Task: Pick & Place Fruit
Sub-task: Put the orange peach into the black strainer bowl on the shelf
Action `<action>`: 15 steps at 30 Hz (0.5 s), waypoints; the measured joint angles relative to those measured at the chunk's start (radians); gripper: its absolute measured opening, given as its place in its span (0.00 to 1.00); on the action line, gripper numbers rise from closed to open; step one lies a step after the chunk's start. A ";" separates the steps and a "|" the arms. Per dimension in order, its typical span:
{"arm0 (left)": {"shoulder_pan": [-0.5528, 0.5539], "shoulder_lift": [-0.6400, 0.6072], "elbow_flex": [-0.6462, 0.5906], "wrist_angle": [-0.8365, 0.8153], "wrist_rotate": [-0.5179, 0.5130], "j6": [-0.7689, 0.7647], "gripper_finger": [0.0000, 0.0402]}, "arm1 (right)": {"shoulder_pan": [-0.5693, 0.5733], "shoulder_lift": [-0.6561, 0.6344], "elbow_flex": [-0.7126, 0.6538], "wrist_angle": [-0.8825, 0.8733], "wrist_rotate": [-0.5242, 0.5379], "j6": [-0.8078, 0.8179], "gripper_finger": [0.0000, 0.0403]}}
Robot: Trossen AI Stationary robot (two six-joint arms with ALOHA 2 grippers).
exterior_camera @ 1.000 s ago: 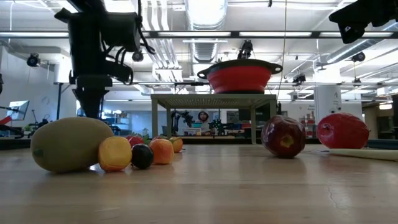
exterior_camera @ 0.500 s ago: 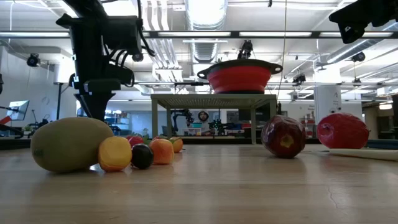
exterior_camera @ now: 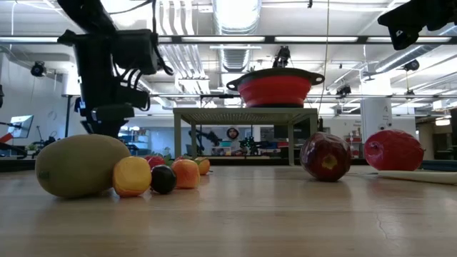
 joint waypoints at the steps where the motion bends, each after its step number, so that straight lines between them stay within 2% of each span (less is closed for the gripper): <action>1: 0.000 0.000 -0.006 0.008 0.002 0.000 0.51 | 0.000 0.000 0.000 0.000 0.000 0.000 0.02; 15: 0.002 0.006 -0.023 0.026 0.021 0.011 0.51 | 0.000 0.000 0.000 0.000 0.000 0.000 0.02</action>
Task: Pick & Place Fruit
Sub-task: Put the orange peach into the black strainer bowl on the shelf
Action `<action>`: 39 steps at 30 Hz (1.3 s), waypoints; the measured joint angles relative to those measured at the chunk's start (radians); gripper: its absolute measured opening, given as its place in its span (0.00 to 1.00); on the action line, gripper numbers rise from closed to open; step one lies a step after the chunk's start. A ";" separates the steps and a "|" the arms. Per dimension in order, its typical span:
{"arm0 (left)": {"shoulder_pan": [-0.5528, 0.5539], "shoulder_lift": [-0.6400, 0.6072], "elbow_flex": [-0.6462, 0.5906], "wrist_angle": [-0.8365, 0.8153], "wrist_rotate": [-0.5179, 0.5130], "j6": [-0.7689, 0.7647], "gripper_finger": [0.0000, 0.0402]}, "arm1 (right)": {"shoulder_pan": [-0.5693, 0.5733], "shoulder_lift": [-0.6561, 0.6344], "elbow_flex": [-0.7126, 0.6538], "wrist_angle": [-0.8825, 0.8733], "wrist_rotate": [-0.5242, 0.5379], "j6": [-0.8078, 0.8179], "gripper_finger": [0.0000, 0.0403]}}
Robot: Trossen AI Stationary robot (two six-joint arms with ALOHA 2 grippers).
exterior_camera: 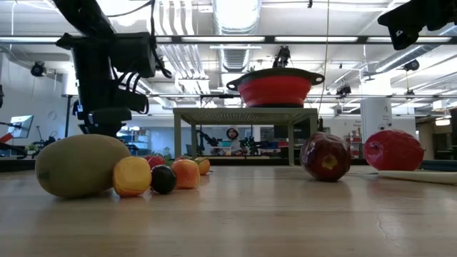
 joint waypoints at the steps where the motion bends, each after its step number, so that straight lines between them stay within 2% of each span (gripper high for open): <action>1: 0.000 0.005 0.000 0.001 0.000 0.000 0.51 | 0.000 0.000 0.000 0.000 0.000 0.000 0.02; 15: 0.001 0.080 -0.001 0.023 0.008 0.043 0.51 | 0.000 0.000 0.000 0.000 0.000 0.000 0.02; 27: 0.001 0.079 -0.001 0.041 -0.001 0.056 0.35 | 0.000 0.000 0.000 0.000 0.000 0.000 0.02; 39: 0.002 0.079 -0.001 0.041 -0.003 0.055 0.35 | 0.000 0.000 0.000 0.000 0.000 0.000 0.02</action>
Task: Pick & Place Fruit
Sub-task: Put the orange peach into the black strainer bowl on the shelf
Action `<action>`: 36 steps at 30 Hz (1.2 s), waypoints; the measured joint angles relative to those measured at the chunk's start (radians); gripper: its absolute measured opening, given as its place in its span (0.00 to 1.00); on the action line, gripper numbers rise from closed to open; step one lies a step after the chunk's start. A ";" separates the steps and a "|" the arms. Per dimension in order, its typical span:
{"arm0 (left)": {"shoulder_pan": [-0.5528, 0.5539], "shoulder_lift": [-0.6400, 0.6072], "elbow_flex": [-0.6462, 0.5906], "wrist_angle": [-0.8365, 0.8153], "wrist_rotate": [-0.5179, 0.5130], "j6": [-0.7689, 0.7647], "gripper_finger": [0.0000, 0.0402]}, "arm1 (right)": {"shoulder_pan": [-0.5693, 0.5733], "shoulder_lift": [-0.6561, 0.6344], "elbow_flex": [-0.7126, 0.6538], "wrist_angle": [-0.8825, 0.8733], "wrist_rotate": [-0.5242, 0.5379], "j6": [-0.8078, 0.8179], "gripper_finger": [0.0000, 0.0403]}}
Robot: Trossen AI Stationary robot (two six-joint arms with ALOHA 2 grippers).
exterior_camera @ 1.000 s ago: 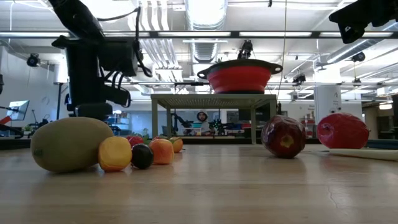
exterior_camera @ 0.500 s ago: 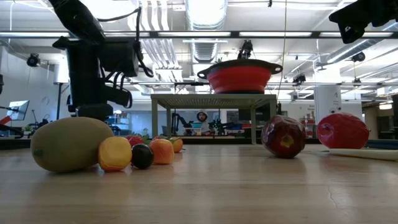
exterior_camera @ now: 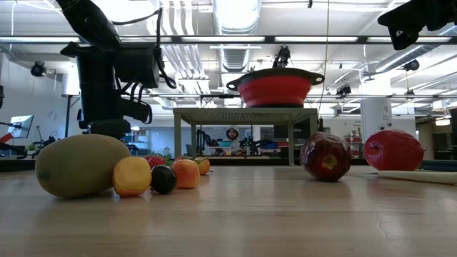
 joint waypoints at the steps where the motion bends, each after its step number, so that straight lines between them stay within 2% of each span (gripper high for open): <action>1: 0.000 0.000 0.000 0.000 0.000 0.000 0.35 | 0.000 0.000 0.000 0.000 0.000 0.000 0.02; 13: 0.000 0.000 0.010 -0.003 0.002 0.005 0.35 | 0.000 0.000 0.000 0.000 0.000 0.000 0.02; 29: 0.000 0.000 0.167 -0.001 0.004 0.078 0.35 | 0.000 0.000 0.000 0.000 0.000 0.000 0.02; 36: -0.001 0.000 0.240 0.022 0.049 0.137 0.35 | 0.000 0.000 0.000 0.000 0.000 0.000 0.02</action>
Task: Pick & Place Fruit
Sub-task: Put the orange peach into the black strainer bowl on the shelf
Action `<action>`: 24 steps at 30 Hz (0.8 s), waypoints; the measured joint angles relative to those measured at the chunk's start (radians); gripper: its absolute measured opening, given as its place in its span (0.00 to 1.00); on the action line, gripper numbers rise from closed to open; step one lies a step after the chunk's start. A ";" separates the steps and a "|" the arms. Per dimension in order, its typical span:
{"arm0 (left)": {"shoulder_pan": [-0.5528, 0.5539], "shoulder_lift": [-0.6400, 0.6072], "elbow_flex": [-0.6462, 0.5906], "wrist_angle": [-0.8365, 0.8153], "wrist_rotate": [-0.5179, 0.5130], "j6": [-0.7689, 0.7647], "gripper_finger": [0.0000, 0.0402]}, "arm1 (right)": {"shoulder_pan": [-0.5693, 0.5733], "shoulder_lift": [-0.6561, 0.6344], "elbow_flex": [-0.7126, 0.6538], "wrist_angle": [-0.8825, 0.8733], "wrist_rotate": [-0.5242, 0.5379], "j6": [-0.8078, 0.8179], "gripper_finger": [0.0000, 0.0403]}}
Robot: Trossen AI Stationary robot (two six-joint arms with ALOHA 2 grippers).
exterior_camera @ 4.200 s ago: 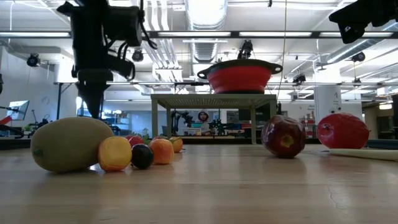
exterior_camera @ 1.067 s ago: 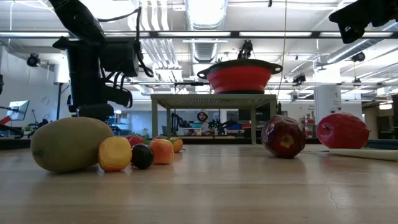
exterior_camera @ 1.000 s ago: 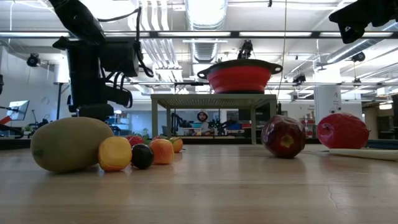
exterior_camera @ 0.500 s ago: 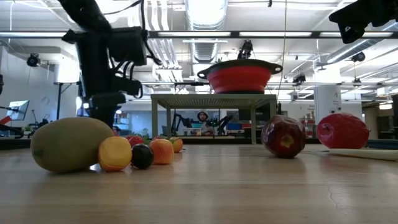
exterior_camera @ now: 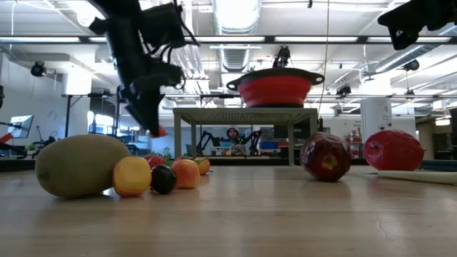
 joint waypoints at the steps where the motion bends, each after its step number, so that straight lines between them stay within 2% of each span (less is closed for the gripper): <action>1: 0.000 0.000 0.009 0.011 0.015 0.010 0.35 | 0.000 0.000 0.000 0.000 0.000 0.000 0.02; 13: 0.000 0.000 0.078 0.232 0.167 0.137 0.35 | 0.000 0.000 0.000 0.000 0.000 0.000 0.02; 24: 0.000 -0.001 0.081 0.556 0.188 0.254 0.35 | 0.000 0.000 0.000 0.000 0.000 0.000 0.02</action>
